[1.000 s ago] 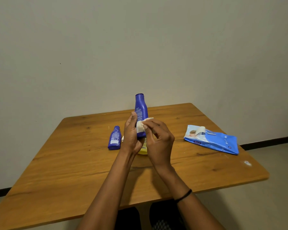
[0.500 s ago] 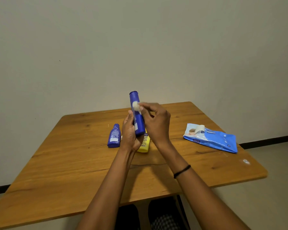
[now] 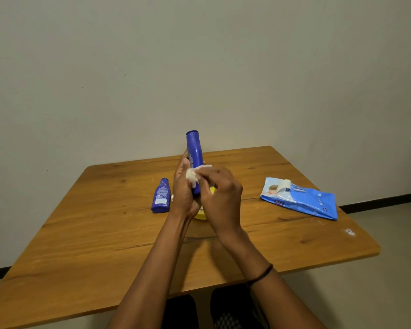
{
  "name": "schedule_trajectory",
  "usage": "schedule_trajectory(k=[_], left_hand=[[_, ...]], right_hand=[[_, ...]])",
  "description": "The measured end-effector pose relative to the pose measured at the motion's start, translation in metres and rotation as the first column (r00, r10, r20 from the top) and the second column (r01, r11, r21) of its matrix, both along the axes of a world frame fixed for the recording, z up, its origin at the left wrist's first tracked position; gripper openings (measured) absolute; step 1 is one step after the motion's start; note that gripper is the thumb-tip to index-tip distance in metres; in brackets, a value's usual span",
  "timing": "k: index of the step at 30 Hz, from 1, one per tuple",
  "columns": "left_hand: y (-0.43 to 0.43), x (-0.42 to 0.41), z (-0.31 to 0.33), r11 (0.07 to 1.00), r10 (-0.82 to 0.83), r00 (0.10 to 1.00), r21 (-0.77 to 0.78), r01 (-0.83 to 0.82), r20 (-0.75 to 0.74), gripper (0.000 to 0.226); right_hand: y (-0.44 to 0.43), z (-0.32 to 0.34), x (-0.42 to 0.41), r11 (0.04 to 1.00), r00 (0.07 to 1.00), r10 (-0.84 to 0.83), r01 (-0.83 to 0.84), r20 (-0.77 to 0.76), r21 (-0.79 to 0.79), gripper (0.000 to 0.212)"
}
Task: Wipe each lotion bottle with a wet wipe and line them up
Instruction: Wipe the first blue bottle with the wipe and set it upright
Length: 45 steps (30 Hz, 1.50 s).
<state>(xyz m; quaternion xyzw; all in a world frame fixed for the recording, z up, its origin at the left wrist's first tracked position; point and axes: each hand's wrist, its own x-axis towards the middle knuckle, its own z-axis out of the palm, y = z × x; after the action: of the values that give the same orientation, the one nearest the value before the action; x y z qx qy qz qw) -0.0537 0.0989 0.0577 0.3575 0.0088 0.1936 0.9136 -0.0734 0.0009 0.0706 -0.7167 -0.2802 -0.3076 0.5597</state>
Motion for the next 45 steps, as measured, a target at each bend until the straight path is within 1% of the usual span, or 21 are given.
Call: schedule_trajectory(k=[1, 2, 4, 5, 8, 11, 14, 16, 18, 19, 22, 24, 26, 29, 31, 34, 35, 38, 40, 43, 45], left_hand=[[-0.002, 0.001, 0.001, 0.999, 0.015, 1.000, 0.038, -0.016, 0.018, 0.072], [-0.004, 0.002, 0.002, 0.997, 0.029, 0.999, 0.070, -0.031, 0.038, 0.064], [-0.007, 0.003, 0.002, 0.993, 0.025, 0.997, 0.116, -0.033, 0.073, 0.038], [-0.009, 0.003, 0.002, 0.990, 0.018, 0.997, 0.140, -0.029, 0.077, 0.033], [-0.012, 0.002, 0.005, 0.981, 0.018, 0.999, 0.190, -0.026, 0.044, 0.034], [-0.010, 0.000, 0.007, 0.976, 0.020, 1.000, 0.215, -0.021, 0.010, 0.043], [-0.009, -0.004, 0.009, 0.989, -0.037, 0.999, 0.146, 0.033, 0.020, 0.053], [-0.007, -0.006, 0.012, 0.993, -0.081, 0.995, 0.087, 0.076, 0.055, 0.054], [-0.005, -0.008, 0.016, 0.993, -0.106, 0.991, 0.067, 0.101, 0.076, 0.053], [-0.003, -0.009, 0.018, 0.991, -0.125, 0.989, 0.066, 0.120, 0.076, 0.056], [0.001, -0.013, 0.023, 0.981, -0.181, 0.980, 0.092, 0.173, 0.080, 0.077], [0.001, -0.014, 0.025, 0.980, -0.170, 0.984, 0.109, 0.164, 0.051, 0.084], [0.001, -0.013, 0.025, 0.986, -0.144, 0.990, 0.083, 0.143, 0.011, 0.089], [0.002, -0.015, 0.025, 0.985, -0.172, 0.985, -0.001, 0.172, 0.023, 0.081], [0.001, -0.016, 0.025, 0.980, -0.195, 0.979, -0.040, 0.197, 0.059, 0.073], [-0.002, -0.018, 0.023, 0.975, -0.217, 0.968, -0.022, 0.221, 0.129, 0.051], [-0.003, -0.019, 0.023, 0.975, -0.217, 0.967, -0.010, 0.220, 0.132, 0.047], [-0.005, -0.020, 0.021, 0.983, -0.179, 0.979, -0.017, 0.181, 0.098, 0.046], [-0.005, -0.019, 0.021, 0.988, -0.153, 0.983, -0.014, 0.155, 0.104, 0.052], [-0.004, -0.020, 0.023, 0.986, -0.150, 0.984, -0.052, 0.156, 0.095, 0.060], [0.000, -0.019, 0.025, 0.983, -0.174, 0.983, -0.047, 0.177, 0.052, 0.061]], right_hand=[[0.003, 0.009, 0.008, 1.000, 1.000, -0.009, 0.009, -0.022, 0.015, 0.023], [0.005, 0.019, 0.016, 0.999, 0.999, -0.006, 0.008, -0.043, 0.039, 0.021], [0.007, 0.038, 0.034, 0.996, 0.997, 0.011, -0.004, -0.073, 0.091, 0.017], [0.008, 0.047, 0.042, 0.993, 0.996, 0.024, -0.013, -0.091, 0.117, 0.015], [0.010, 0.061, 0.056, 0.985, 0.985, 0.084, -0.060, -0.152, 0.160, 0.014], [0.008, 0.053, 0.051, 0.985, 0.987, 0.106, -0.087, -0.121, 0.149, 0.013], [0.006, 0.035, 0.032, 0.985, 0.987, 0.137, -0.127, -0.082, 0.117, 0.018], [0.005, 0.022, 0.016, 0.984, 0.986, 0.152, -0.146, -0.060, 0.101, 0.022], [0.001, 0.009, 0.002, 0.987, 0.988, 0.150, -0.148, -0.034, 0.064, 0.025], [-0.003, 0.002, -0.004, 0.988, 0.989, 0.149, -0.148, -0.018, 0.038, 0.025], [-0.012, -0.015, -0.019, 0.989, 0.988, 0.150, -0.150, 0.035, -0.020, 0.028], [-0.013, -0.021, -0.024, 0.990, 0.988, 0.139, -0.136, 0.068, -0.041, 0.031], [-0.013, -0.020, -0.024, 0.992, 0.989, 0.125, -0.121, 0.085, -0.047, 0.032], [-0.008, -0.007, -0.016, 0.993, 0.989, 0.115, -0.112, 0.092, -0.036, 0.032], [-0.003, 0.010, -0.005, 0.995, 0.990, 0.099, -0.096, 0.104, -0.033, 0.030], [0.002, 0.040, 0.021, 0.996, 0.990, 0.086, -0.087, 0.113, 0.004, 0.021], [0.003, 0.049, 0.029, 0.997, 0.991, 0.078, -0.078, 0.109, 0.002, 0.020], [0.006, 0.061, 0.043, 0.996, 0.992, 0.077, -0.072, 0.095, -0.056, 0.022], [0.007, 0.057, 0.040, 0.993, 0.991, 0.083, -0.073, 0.102, -0.093, 0.021], [0.003, 0.037, 0.022, 0.986, 0.987, 0.089, -0.069, 0.135, -0.151, 0.020], [-0.001, 0.016, 0.005, 0.976, 0.980, 0.117, -0.084, 0.161, -0.198, 0.026]])
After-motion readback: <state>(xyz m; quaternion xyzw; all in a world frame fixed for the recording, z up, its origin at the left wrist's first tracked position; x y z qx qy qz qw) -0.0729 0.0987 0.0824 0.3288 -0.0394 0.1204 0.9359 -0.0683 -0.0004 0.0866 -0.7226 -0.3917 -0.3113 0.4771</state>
